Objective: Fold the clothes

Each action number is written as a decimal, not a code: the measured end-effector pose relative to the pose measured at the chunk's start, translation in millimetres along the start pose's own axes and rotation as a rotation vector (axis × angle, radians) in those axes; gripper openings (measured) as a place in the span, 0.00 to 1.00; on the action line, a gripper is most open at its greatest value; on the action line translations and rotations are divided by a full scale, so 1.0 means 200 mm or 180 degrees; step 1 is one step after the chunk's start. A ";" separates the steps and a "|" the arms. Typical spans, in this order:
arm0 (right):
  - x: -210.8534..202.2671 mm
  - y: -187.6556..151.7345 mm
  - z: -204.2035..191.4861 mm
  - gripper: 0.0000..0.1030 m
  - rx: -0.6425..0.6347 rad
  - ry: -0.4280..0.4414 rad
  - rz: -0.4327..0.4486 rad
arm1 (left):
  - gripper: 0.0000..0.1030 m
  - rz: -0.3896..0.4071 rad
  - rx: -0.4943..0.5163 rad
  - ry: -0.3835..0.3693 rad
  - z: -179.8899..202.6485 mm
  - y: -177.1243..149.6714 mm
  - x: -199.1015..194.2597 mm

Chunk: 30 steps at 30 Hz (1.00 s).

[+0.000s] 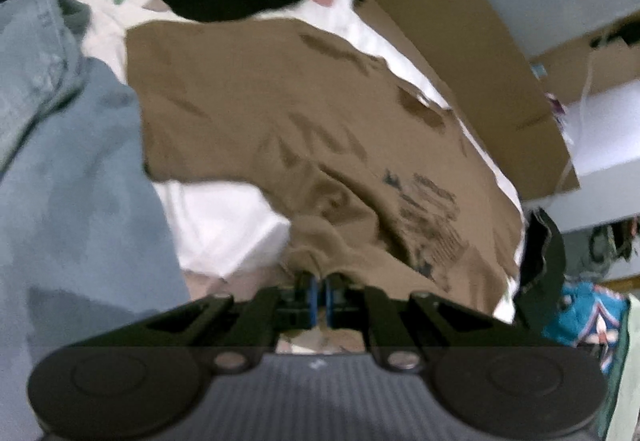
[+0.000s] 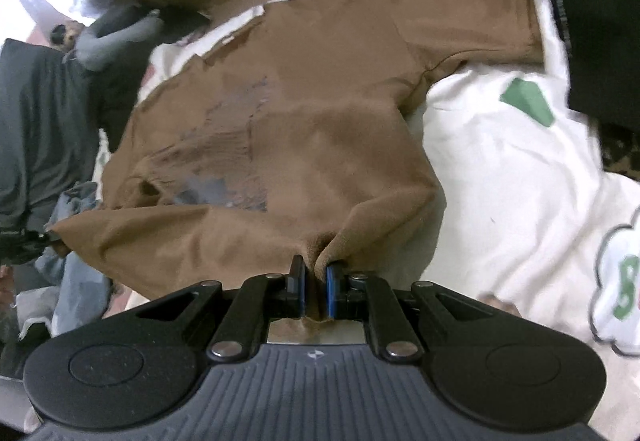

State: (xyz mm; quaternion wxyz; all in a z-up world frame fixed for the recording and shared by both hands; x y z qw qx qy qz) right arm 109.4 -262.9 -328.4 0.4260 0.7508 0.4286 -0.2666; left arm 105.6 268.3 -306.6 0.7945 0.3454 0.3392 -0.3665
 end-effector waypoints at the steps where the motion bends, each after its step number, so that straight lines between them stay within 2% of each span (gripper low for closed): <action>1: 0.05 0.02 0.00 0.08 0.0000 -0.0026 -0.0001 | 0.04 0.0027 -0.0007 0.0023 -0.02 0.03 0.01; 8: 0.29 0.15 -0.02 0.09 -0.0029 -0.0156 -0.0006 | 0.04 0.0172 -0.0035 0.0150 -0.07 0.27 0.14; 11: 0.29 0.18 -0.03 0.12 -0.0033 -0.0134 0.0031 | 0.04 0.0203 0.0017 0.0166 -0.05 0.34 0.20; 12: 0.28 0.18 -0.03 0.16 -0.0040 -0.0124 0.0047 | 0.04 0.0217 0.0030 0.0168 -0.04 0.36 0.21; 14: 0.25 0.19 -0.03 0.28 -0.0053 -0.0106 0.0080 | 0.04 0.0243 0.0048 0.0174 -0.04 0.41 0.25; 15: 0.23 0.19 -0.03 0.42 -0.0059 -0.0096 0.0097 | 0.04 0.0254 0.0054 0.0179 -0.03 0.43 0.26; 16: 0.22 0.19 -0.03 0.46 -0.0066 -0.0087 0.0114 | 0.04 0.0258 0.0058 0.0187 -0.03 0.44 0.28; 25: 0.09 0.22 -0.04 0.46 -0.0125 -0.0002 0.0263 | 0.04 0.0290 0.0047 0.0196 -0.05 0.52 0.36; 30: 0.05 0.08 -0.03 0.45 -0.0405 -0.0059 0.0165 | 0.04 0.0299 0.0022 0.0197 -0.05 0.53 0.37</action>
Point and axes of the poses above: each gripper's, at about its wrist camera, not at the fingertips, and x roughly the way its jaws point, z to its right, y to its top, the point moved 8 cm from there along x, roughly the way its jaws point, and after that the axes turned 7 degrees about z, right-handed, at the moved point
